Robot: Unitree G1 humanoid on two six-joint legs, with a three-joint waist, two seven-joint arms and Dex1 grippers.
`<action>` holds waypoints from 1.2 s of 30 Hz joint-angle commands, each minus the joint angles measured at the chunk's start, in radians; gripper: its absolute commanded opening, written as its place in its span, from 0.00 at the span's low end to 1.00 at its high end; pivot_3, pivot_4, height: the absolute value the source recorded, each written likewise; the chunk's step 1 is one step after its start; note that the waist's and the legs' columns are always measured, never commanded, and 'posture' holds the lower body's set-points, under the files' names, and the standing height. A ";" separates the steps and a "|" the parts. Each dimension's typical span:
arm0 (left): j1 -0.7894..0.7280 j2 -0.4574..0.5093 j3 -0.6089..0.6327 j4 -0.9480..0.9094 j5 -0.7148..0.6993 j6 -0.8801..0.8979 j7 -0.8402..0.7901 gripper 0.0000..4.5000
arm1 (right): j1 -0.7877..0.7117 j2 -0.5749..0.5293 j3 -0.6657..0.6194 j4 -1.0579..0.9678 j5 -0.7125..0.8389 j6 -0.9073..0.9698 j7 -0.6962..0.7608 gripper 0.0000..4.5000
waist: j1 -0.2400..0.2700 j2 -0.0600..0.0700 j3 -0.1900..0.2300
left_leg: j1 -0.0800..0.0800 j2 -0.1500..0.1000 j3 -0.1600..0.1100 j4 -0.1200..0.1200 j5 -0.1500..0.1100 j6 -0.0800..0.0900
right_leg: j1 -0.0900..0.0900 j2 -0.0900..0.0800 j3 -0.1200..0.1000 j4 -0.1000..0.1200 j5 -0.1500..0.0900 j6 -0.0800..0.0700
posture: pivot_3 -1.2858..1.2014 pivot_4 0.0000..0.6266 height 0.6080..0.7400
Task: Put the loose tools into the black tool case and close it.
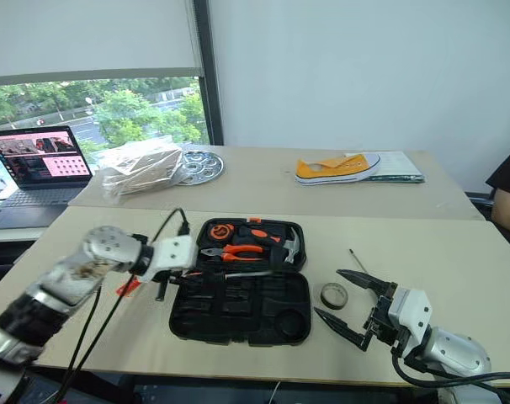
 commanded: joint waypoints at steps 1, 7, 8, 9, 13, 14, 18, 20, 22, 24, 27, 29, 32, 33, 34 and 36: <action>-0.040 -0.036 -0.007 0.067 0.067 -0.038 -0.011 0.14 | 0.030 0.004 -0.039 -0.070 0.001 -0.030 -0.030 1.00 | 0.001 0.000 0.000 | 0.000 0.000 -0.001 0.001 0.000 0.001 | -0.001 -0.001 -0.001 0.000 0.000 0.001 | 0.52 0.24 1.00; -0.054 -0.108 -0.005 0.108 0.110 -0.033 -0.011 0.14 | 0.069 0.012 -0.040 -0.105 -0.005 -0.029 -0.054 1.00 | 0.006 0.000 0.000 | 0.000 -0.001 -0.001 0.006 -0.003 0.005 | 0.001 -0.003 -0.003 0.000 -0.001 0.003 | 0.52 0.24 1.00; -0.058 -0.117 -0.004 0.112 0.116 -0.032 -0.008 0.14 | 0.071 0.012 -0.039 -0.107 -0.005 -0.029 -0.056 1.00 | 0.007 0.000 0.000 | 0.000 -0.001 -0.001 0.007 -0.003 0.006 | 0.002 -0.003 -0.003 0.000 -0.001 0.003 | 0.52 0.24 1.00; -0.061 -0.122 -0.003 0.117 0.123 -0.033 -0.009 0.14 | 0.073 0.013 -0.037 -0.109 -0.005 -0.028 -0.058 1.00 | 0.007 0.000 0.000 | 0.000 -0.001 -0.001 0.007 -0.003 0.006 | 0.002 -0.003 -0.003 0.000 -0.001 0.004 | 0.52 0.24 1.00; -0.082 -0.141 -0.008 0.147 0.172 -0.051 0.005 0.14 | 0.071 0.017 -0.026 -0.113 -0.008 -0.025 -0.062 1.00 | 0.007 0.000 0.000 | 0.000 -0.001 -0.002 0.009 -0.004 0.008 | 0.003 -0.003 -0.002 0.001 -0.001 0.008 | 0.52 0.24 1.00; -0.085 -0.144 -0.009 0.151 0.184 -0.054 0.009 0.14 | 0.071 0.018 -0.022 -0.114 -0.009 -0.025 -0.063 1.00 | 0.007 0.000 0.000 | 0.000 -0.001 -0.002 0.009 -0.004 0.008 | 0.003 -0.004 -0.001 0.001 0.000 0.008 | 0.52 0.24 1.00; -0.085 -0.165 0.004 0.144 0.214 -0.029 0.039 0.14 | 0.075 0.030 -0.008 -0.120 -0.013 -0.026 -0.069 1.00 | 0.008 0.000 0.000 | 0.000 -0.001 -0.002 0.010 -0.004 0.009 | 0.003 -0.004 -0.001 0.001 0.000 0.008 | 0.52 0.24 1.00; -0.077 -0.163 0.003 0.129 0.221 -0.028 0.032 0.14 | 0.078 0.035 -0.001 -0.124 -0.014 -0.024 -0.072 1.00 | 0.009 0.000 0.000 | 0.000 -0.001 -0.002 0.010 -0.003 0.009 | 0.003 -0.004 -0.001 0.001 0.000 0.007 | 0.52 0.24 1.00; -0.065 -0.159 0.004 0.112 0.220 -0.024 0.019 0.14 | 0.081 0.036 0.003 -0.128 -0.013 -0.023 -0.073 1.00 | 0.009 0.000 0.000 | 0.000 -0.001 -0.003 0.012 -0.003 0.010 | 0.003 -0.004 -0.001 0.001 0.001 0.007 | 0.52 0.24 1.00; -0.051 -0.168 0.022 0.098 0.193 -0.036 0.015 0.35 | 0.085 0.036 0.006 -0.131 -0.011 -0.021 -0.074 1.00 | 0.008 0.000 0.000 | -0.001 -0.001 -0.003 0.014 -0.004 0.010 | 0.003 -0.004 -0.001 0.002 0.001 0.007 | 0.52 0.24 1.00; -0.047 -0.189 0.070 0.113 0.167 -0.121 0.061 0.56 | 0.091 0.033 0.009 -0.135 -0.007 -0.017 -0.075 1.00 | 0.010 0.000 0.000 | -0.001 -0.001 -0.004 0.015 -0.005 0.012 | 0.003 -0.004 -0.001 0.002 0.001 0.007 | 0.52 0.24 1.00; -0.046 -0.203 0.116 0.141 0.135 -0.159 0.087 0.63 | 0.097 0.032 0.013 -0.135 -0.004 -0.011 -0.073 1.00 | 0.015 0.000 0.000 | -0.002 -0.001 -0.005 0.017 -0.005 0.012 | 0.003 -0.004 -0.001 0.002 0.002 0.007 | 0.52 0.24 1.00; -0.034 -0.221 0.153 0.157 0.085 -0.162 0.078 0.63 | 0.102 0.032 0.018 -0.134 -0.004 -0.008 -0.072 1.00 | 0.012 0.000 0.000 | -0.003 -0.001 -0.005 0.018 -0.006 0.014 | 0.003 -0.004 -0.001 0.001 0.003 0.007 | 0.52 0.24 1.00; -0.025 -0.232 0.167 0.162 0.062 -0.139 0.073 0.63 | 0.104 0.033 0.021 -0.134 -0.006 -0.009 -0.073 1.00 | 0.010 0.000 0.000 | -0.003 -0.001 -0.004 0.018 -0.006 0.014 | 0.003 -0.004 -0.001 0.001 0.003 0.007 | 0.52 0.24 1.00; -0.018 -0.239 0.178 0.165 0.046 -0.122 0.070 0.51 | 0.105 0.034 0.023 -0.134 -0.007 -0.009 -0.074 1.00 | 0.010 0.000 0.000 | -0.003 -0.001 -0.004 0.017 -0.006 0.014 | 0.003 -0.004 -0.001 0.001 0.002 0.008 | 0.52 0.24 1.00; -0.004 -0.254 0.190 0.181 0.025 -0.088 0.062 0.38 | 0.108 0.035 0.028 -0.136 -0.008 -0.006 -0.076 1.00 | 0.008 0.000 0.000 | -0.003 -0.001 -0.004 0.017 -0.006 0.014 | 0.003 -0.004 -0.001 0.000 0.002 0.008 | 0.52 0.24 1.00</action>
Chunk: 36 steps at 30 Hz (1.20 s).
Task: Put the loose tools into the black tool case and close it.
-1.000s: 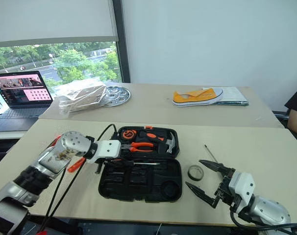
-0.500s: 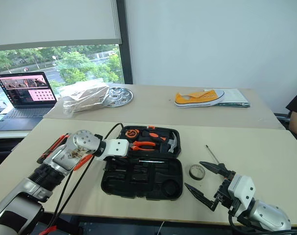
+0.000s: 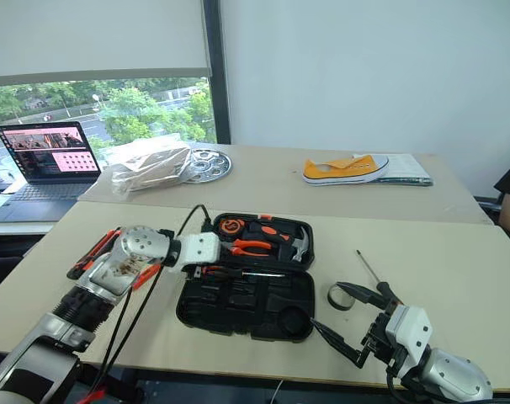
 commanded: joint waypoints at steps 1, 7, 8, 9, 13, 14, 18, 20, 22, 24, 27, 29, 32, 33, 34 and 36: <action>0.024 -0.025 0.040 0.021 -0.054 0.054 -0.002 0.31 | 0.007 0.001 0.001 -0.037 0.009 -0.004 -0.006 1.00 | -0.002 0.000 0.000 | 0.000 0.000 0.000 0.000 0.000 0.000 | 0.000 0.000 0.000 0.000 0.000 0.001 | 0.52 0.24 1.00; 0.049 -0.062 0.024 0.032 -0.065 0.107 -0.005 0.01 | 0.013 -0.005 0.000 -0.038 0.011 0.005 -0.008 1.00 | -0.002 0.000 0.000 | 0.000 -0.001 0.001 0.000 0.000 0.001 | 0.000 0.000 -0.002 -0.001 -0.001 0.001 | 0.52 0.24 1.00; 0.053 -0.065 0.022 0.028 -0.064 0.113 -0.004 0.01 | 0.013 -0.006 -0.001 -0.038 0.011 0.005 -0.008 1.00 | -0.001 0.000 0.000 | 0.000 -0.001 0.001 0.000 0.000 0.001 | 0.000 0.000 -0.002 -0.001 -0.001 0.001 | 0.52 0.24 1.00; 0.062 -0.070 0.020 0.019 -0.067 0.130 -0.004 0.01 | 0.014 -0.006 -0.001 -0.039 0.011 0.006 -0.008 1.00 | -0.001 0.000 0.000 | 0.000 -0.001 0.001 0.000 -0.001 0.001 | 0.000 0.000 -0.002 -0.001 -0.001 0.001 | 0.52 0.24 1.00; 0.095 -0.073 0.002 -0.022 -0.063 0.150 -0.012 0.01 | 0.020 -0.005 -0.002 -0.043 0.010 0.006 -0.011 1.00 | 0.001 0.000 0.000 | 0.001 -0.001 0.001 0.000 -0.001 0.001 | 0.001 0.000 -0.001 0.000 0.000 0.001 | 0.52 0.24 1.00; 0.101 -0.073 -0.001 -0.033 -0.060 0.153 -0.011 0.01 | 0.022 -0.004 -0.001 -0.044 0.009 0.006 -0.012 1.00 | 0.001 0.000 0.000 | 0.001 -0.001 0.001 0.000 -0.001 0.001 | 0.001 0.000 -0.001 -0.001 0.000 0.001 | 0.52 0.24 1.00; 0.107 -0.058 -0.050 -0.048 0.019 0.136 0.012 0.01 | 0.032 -0.002 -0.002 -0.049 0.010 0.004 -0.016 1.00 | 0.002 0.000 0.000 | 0.001 -0.001 0.000 0.000 -0.001 0.001 | 0.001 0.000 0.000 -0.001 0.000 0.002 | 0.52 0.24 1.00; 0.108 -0.058 -0.083 -0.050 0.063 0.140 0.023 0.01 | 0.036 0.000 -0.001 -0.050 0.008 0.003 -0.019 1.00 | 0.003 0.001 -0.001 | 0.001 -0.001 0.000 0.000 -0.001 0.002 | 0.001 0.000 -0.001 -0.001 0.000 0.002 | 0.52 0.24 1.00; 0.113 -0.066 -0.107 -0.058 0.082 0.153 0.020 0.01 | 0.038 0.003 0.000 -0.051 0.005 0.002 -0.025 1.00 | 0.004 0.001 -0.003 | 0.002 -0.001 0.000 0.000 -0.002 0.002 | 0.003 -0.001 -0.001 -0.002 -0.001 0.002 | 0.52 0.24 1.00; 0.116 -0.079 -0.120 -0.062 0.093 0.171 0.023 0.01 | 0.042 0.005 0.000 -0.053 0.004 0.002 -0.029 1.00 | 0.003 0.002 -0.005 | 0.002 -0.001 0.001 0.000 -0.002 0.003 | 0.003 -0.001 -0.001 -0.002 -0.001 0.002 | 0.52 0.24 1.00; 0.111 -0.102 -0.119 -0.054 0.102 0.184 0.033 0.01 | 0.052 0.006 -0.006 -0.055 0.004 0.000 -0.038 1.00 | 0.008 0.004 -0.007 | 0.003 -0.001 0.000 0.000 -0.002 0.003 | 0.004 -0.001 -0.001 -0.002 -0.001 0.002 | 0.52 0.24 1.00; 0.110 -0.112 -0.093 -0.043 0.083 0.142 0.033 0.01 | 0.061 0.004 -0.013 -0.058 0.005 0.000 -0.044 1.00 | 0.014 0.004 -0.007 | 0.003 -0.001 0.000 0.000 -0.003 0.004 | 0.004 -0.001 -0.001 -0.002 -0.001 0.002 | 0.52 0.24 1.00; 0.132 -0.129 0.017 -0.045 -0.024 0.042 0.034 0.01 | 0.093 0.000 -0.045 -0.069 0.020 0.009 -0.058 1.00 | 0.017 0.004 -0.007 | 0.003 -0.001 0.000 0.000 -0.003 0.004 | 0.004 -0.002 0.000 -0.003 0.000 0.003 | 0.52 0.24 1.00; 0.151 -0.132 0.082 -0.061 -0.089 0.028 0.031 0.01 | 0.116 0.000 -0.071 -0.075 0.042 0.019 -0.066 1.00 | 0.016 0.004 -0.007 | 0.002 -0.001 0.000 0.000 -0.003 0.005 | 0.004 -0.002 0.000 -0.003 0.000 0.003 | 0.52 0.24 1.00; 0.169 -0.133 0.136 -0.072 -0.146 0.006 0.024 0.06 | 0.136 0.002 -0.093 -0.082 0.062 0.029 -0.074 1.00 | 0.016 0.004 -0.007 | 0.001 -0.001 0.000 0.000 -0.003 0.005 | 0.002 -0.002 0.001 -0.004 0.000 0.003 | 0.52 0.24 1.00; 0.235 -0.090 0.247 -0.097 -0.269 -0.048 -0.055 0.15 | 0.193 0.012 -0.156 -0.080 0.086 0.029 -0.086 1.00 | 0.009 0.003 -0.006 | -0.001 -0.001 0.000 0.000 -0.003 0.005 | 0.001 -0.003 0.001 -0.003 0.000 0.003 | 0.52 0.24 1.00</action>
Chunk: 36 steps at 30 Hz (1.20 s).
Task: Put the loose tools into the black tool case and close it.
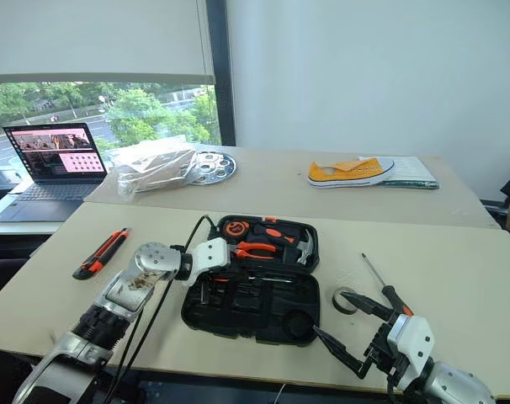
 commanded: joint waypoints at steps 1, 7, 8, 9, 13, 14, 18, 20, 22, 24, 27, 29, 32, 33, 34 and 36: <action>0.088 0.079 0.207 -0.059 -0.223 -0.117 -0.129 0.26 | 0.090 0.014 -0.139 -0.032 0.064 0.002 -0.032 1.00 | -0.007 -0.001 0.001 | -0.001 0.001 0.000 0.000 0.000 0.000 | -0.001 0.000 0.000 0.001 0.000 0.000 | 0.52 0.24 1.00; 0.237 0.257 0.375 -0.037 -0.341 -0.088 -0.224 0.71 | 0.218 0.057 -0.289 0.044 0.058 -0.033 -0.041 1.00 | -0.017 0.000 0.001 | 0.002 0.003 -0.001 -0.002 -0.001 -0.005 | -0.001 0.001 -0.001 0.002 -0.002 -0.002 | 0.52 0.24 1.00; 0.261 0.272 0.390 -0.038 -0.347 -0.097 -0.235 0.81 | 0.229 0.062 -0.303 0.056 0.055 -0.036 -0.039 1.00 | -0.016 0.001 0.001 | 0.002 0.003 0.000 -0.002 -0.001 -0.004 | 0.000 0.001 0.000 0.002 -0.002 -0.002 | 0.52 0.24 1.00; 0.307 0.294 0.417 -0.035 -0.357 -0.108 -0.254 0.91 | 0.247 0.073 -0.320 0.076 0.054 -0.033 -0.044 1.00 | -0.016 0.001 0.001 | 0.003 0.003 0.000 -0.002 -0.002 -0.004 | 0.000 0.000 0.000 0.001 -0.002 -0.001 | 0.52 0.24 1.00; 0.462 0.351 0.486 -0.083 -0.409 -0.110 -0.325 0.99 | 0.265 0.078 -0.345 0.088 0.065 0.026 -0.075 1.00 | -0.018 0.001 0.002 | 0.002 0.003 0.000 -0.002 -0.002 -0.003 | 0.000 -0.007 0.000 0.002 -0.006 0.006 | 0.52 0.24 1.00; 0.487 0.357 0.496 -0.098 -0.417 -0.107 -0.329 0.99 | 0.252 0.061 -0.343 0.073 0.070 0.069 -0.096 1.00 | -0.017 0.001 0.002 | 0.002 0.003 0.000 -0.002 -0.002 -0.003 | -0.001 -0.008 0.000 0.002 -0.006 0.006 | 0.52 0.24 1.00; 0.552 0.359 0.514 -0.155 -0.444 -0.082 -0.315 0.99 | 0.099 -0.096 -0.320 0.046 0.102 0.304 -0.159 1.00 | -0.020 0.003 0.003 | 0.002 0.002 0.000 -0.001 -0.003 -0.002 | -0.001 -0.013 0.001 0.002 -0.003 -0.002 | 0.52 0.24 1.00; 0.562 0.347 0.511 -0.191 -0.461 -0.060 -0.297 0.99 | 0.002 -0.205 -0.273 0.093 0.070 0.425 -0.156 1.00 | -0.022 0.003 0.003 | 0.002 0.002 0.001 -0.001 -0.003 0.000 | -0.001 -0.013 0.001 0.000 -0.001 -0.005 | 0.52 0.24 1.00; 0.563 0.335 0.510 -0.212 -0.470 -0.046 -0.275 0.99 | -0.079 -0.268 -0.228 0.138 0.043 0.502 -0.159 1.00 | -0.020 0.003 0.003 | 0.002 0.002 0.001 -0.002 -0.005 0.004 | -0.001 -0.012 0.001 -0.001 -0.001 -0.004 | 0.52 0.24 1.00; 0.565 0.325 0.501 -0.230 -0.468 -0.043 -0.262 0.99 | -0.184 -0.306 -0.176 0.197 0.045 0.611 -0.180 1.00 | -0.015 0.003 0.003 | 0.002 0.002 0.000 -0.002 -0.004 0.004 | -0.001 -0.010 -0.001 -0.001 0.002 -0.001 | 0.52 0.24 1.00; 0.566 0.304 0.484 -0.281 -0.476 -0.033 -0.235 0.99 | -0.340 -0.354 -0.059 0.311 -0.006 0.712 -0.164 1.00 | -0.013 0.003 0.004 | 0.000 0.002 0.000 -0.003 0.000 -0.003 | -0.002 -0.003 -0.002 -0.001 0.003 -0.003 | 0.52 0.24 1.00; 0.562 0.297 0.479 -0.303 -0.479 -0.030 -0.224 1.00 | -0.399 -0.373 -0.010 0.369 -0.037 0.764 -0.159 0.89 | -0.014 0.003 0.003 | -0.001 0.002 0.000 -0.003 0.000 -0.003 | -0.002 0.000 -0.002 -0.003 0.003 -0.003 | 0.52 0.24 1.00; 0.556 0.293 0.475 -0.327 -0.483 -0.028 -0.214 1.00 | -0.446 -0.381 0.000 0.419 -0.064 0.782 -0.164 0.70 | -0.015 0.004 0.003 | -0.004 0.002 0.000 -0.003 0.000 -0.003 | -0.002 0.002 -0.003 -0.008 0.003 -0.002 | 0.52 0.24 1.00; 0.556 0.295 0.474 -0.336 -0.487 -0.024 -0.212 1.00 | -0.453 -0.383 -0.007 0.423 -0.063 0.792 -0.164 0.61 | -0.016 0.004 0.003 | -0.005 0.002 0.000 -0.003 -0.001 -0.002 | -0.003 0.002 -0.003 -0.008 0.004 -0.001 | 0.52 0.24 1.00; 0.555 0.296 0.473 -0.346 -0.492 -0.018 -0.209 1.00 | -0.456 -0.384 -0.017 0.426 -0.066 0.789 -0.164 0.53 | -0.016 0.004 0.003 | -0.006 0.002 0.000 -0.003 -0.001 -0.002 | -0.003 0.002 -0.003 -0.009 0.005 0.000 | 0.52 0.24 1.00; 0.553 0.297 0.474 -0.372 -0.514 0.004 -0.205 1.00 | -0.454 -0.385 -0.062 0.429 -0.064 0.759 -0.158 0.39 | -0.015 0.004 0.003 | -0.007 0.002 0.001 -0.003 -0.002 0.000 | -0.003 0.002 -0.005 -0.012 0.006 0.002 | 0.52 0.24 1.00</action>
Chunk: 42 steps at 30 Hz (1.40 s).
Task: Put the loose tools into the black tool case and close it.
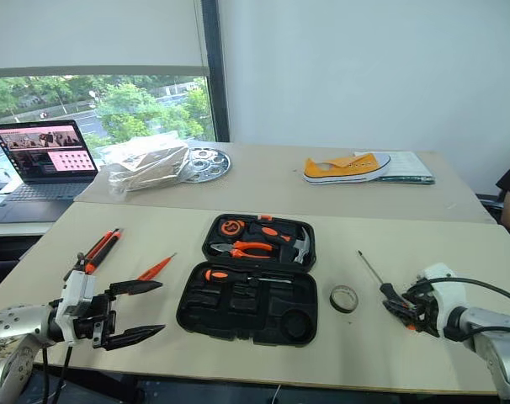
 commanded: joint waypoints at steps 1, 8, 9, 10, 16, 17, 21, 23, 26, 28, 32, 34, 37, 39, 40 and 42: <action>-0.007 0.002 0.008 -0.068 -0.050 0.031 0.011 1.00 | -0.002 -0.019 -0.093 0.007 -0.007 -0.030 0.003 0.32 | 0.001 0.000 0.000 | 0.000 0.000 0.000 0.000 0.000 0.000 | 0.000 0.000 -0.001 0.000 0.000 0.001 | 0.52 0.24 1.00; -0.004 -0.001 0.016 -0.079 -0.082 0.073 0.032 1.00 | -0.122 -0.020 -0.061 -0.222 0.144 -0.231 0.354 0.22 | -0.018 0.004 0.002 | 0.003 0.000 0.002 0.000 0.000 -0.002 | 0.000 0.002 0.000 0.001 0.001 0.003 | 0.52 0.24 1.00; 0.001 0.000 0.017 -0.070 -0.078 0.071 0.030 1.00 | -0.166 -0.012 -0.019 -0.238 0.143 -0.221 0.366 0.22 | -0.027 0.004 0.003 | 0.004 0.001 0.002 0.000 0.001 -0.003 | 0.001 0.003 0.000 0.001 0.001 0.003 | 0.52 0.24 1.00; 0.003 0.001 0.017 -0.063 -0.076 0.071 0.029 1.00 | -0.196 -0.005 0.009 -0.246 0.142 -0.213 0.375 0.22 | -0.029 0.003 0.003 | 0.007 0.001 0.003 0.000 0.001 -0.004 | 0.002 0.003 0.001 0.002 0.001 0.002 | 0.52 0.24 1.00; 0.081 0.008 0.047 -0.022 -0.054 0.044 0.016 1.00 | -0.518 0.113 0.478 -0.282 -0.055 -0.033 0.368 0.22 | -0.029 0.002 0.004 | 0.007 0.002 0.006 0.000 0.001 -0.004 | 0.000 0.001 0.002 0.004 0.002 -0.002 | 0.52 0.24 1.00; 0.089 0.009 0.050 -0.022 -0.053 0.041 0.016 1.00 | -0.552 0.141 0.530 -0.275 -0.082 -0.008 0.358 0.22 | -0.028 0.002 0.004 | 0.007 0.002 0.005 0.000 0.002 -0.004 | -0.001 0.001 0.002 0.004 0.002 -0.002 | 0.52 0.24 1.00; 0.103 0.008 0.056 -0.031 -0.048 0.037 0.023 1.00 | -0.627 0.191 0.678 -0.228 -0.201 0.016 0.352 0.22 | -0.008 0.002 0.004 | -0.001 0.001 0.005 0.001 0.002 -0.005 | -0.010 0.000 -0.001 0.007 0.002 -0.004 | 0.52 0.24 1.00; 0.111 0.005 0.058 -0.039 -0.046 0.036 0.026 1.00 | -0.644 0.206 0.709 -0.202 -0.239 0.012 0.347 0.22 | -0.003 0.002 0.004 | -0.011 0.000 0.005 0.003 0.002 -0.004 | -0.018 0.000 -0.004 0.006 0.002 -0.003 | 0.52 0.24 1.00; 0.123 0.003 0.061 -0.054 -0.045 0.037 0.034 1.00 | -0.658 0.209 0.731 -0.188 -0.275 0.020 0.352 0.22 | -0.007 0.002 0.004 | -0.012 -0.001 0.006 0.003 0.002 -0.004 | -0.017 0.000 -0.006 0.004 0.002 -0.003 | 0.52 0.24 1.00; 0.131 0.002 0.063 -0.062 -0.045 0.037 0.038 1.00 | -0.659 0.196 0.744 -0.187 -0.292 0.030 0.366 0.22 | -0.011 0.002 0.004 | -0.012 -0.001 0.006 0.002 0.002 -0.004 | -0.017 0.000 -0.008 0.003 0.002 -0.003 | 0.52 0.24 1.00; 0.139 0.002 0.064 -0.067 -0.041 0.034 0.046 1.00 | -0.650 0.173 0.733 -0.191 -0.300 0.055 0.375 0.22 | -0.013 0.002 0.004 | -0.010 0.000 0.006 0.002 0.002 -0.005 | -0.015 0.000 -0.008 0.005 0.002 -0.003 | 0.52 0.24 1.00; 0.141 0.002 0.062 -0.067 -0.039 0.031 0.047 1.00 | -0.645 0.157 0.723 -0.195 -0.300 0.064 0.382 0.22 | -0.011 0.002 0.004 | -0.009 0.000 0.006 0.003 0.002 -0.005 | -0.014 0.000 -0.008 0.005 0.002 -0.003 | 0.52 0.24 1.00; 0.139 0.003 0.058 -0.064 -0.037 0.026 0.049 1.00 | -0.641 0.130 0.718 -0.195 -0.304 0.072 0.394 0.22 | -0.007 0.002 0.004 | -0.009 0.000 0.005 0.004 0.002 -0.005 | -0.014 0.000 -0.007 0.005 0.002 -0.002 | 0.52 0.24 1.00; 0.135 0.004 0.053 -0.060 -0.035 0.022 0.050 1.00 | -0.648 0.117 0.725 -0.186 -0.312 0.082 0.401 0.22 | -0.005 0.002 0.004 | -0.008 0.000 0.005 0.004 0.002 -0.005 | -0.013 -0.001 -0.007 0.006 0.002 -0.002 | 0.52 0.24 1.00; 0.133 0.004 0.052 -0.059 -0.035 0.021 0.050 1.00 | -0.650 0.115 0.727 -0.184 -0.313 0.086 0.403 0.22 | -0.004 0.002 0.003 | -0.008 0.000 0.005 0.004 0.002 -0.005 | -0.013 -0.001 -0.007 0.006 0.002 -0.002 | 0.52 0.24 1.00; 0.131 0.004 0.050 -0.057 -0.034 0.019 0.051 1.00 | -0.651 0.115 0.728 -0.184 -0.310 0.103 0.404 0.22 | -0.004 0.002 0.003 | -0.008 0.000 0.005 0.004 0.002 -0.005 | -0.013 0.000 -0.007 0.006 0.002 -0.002 | 0.52 0.24 1.00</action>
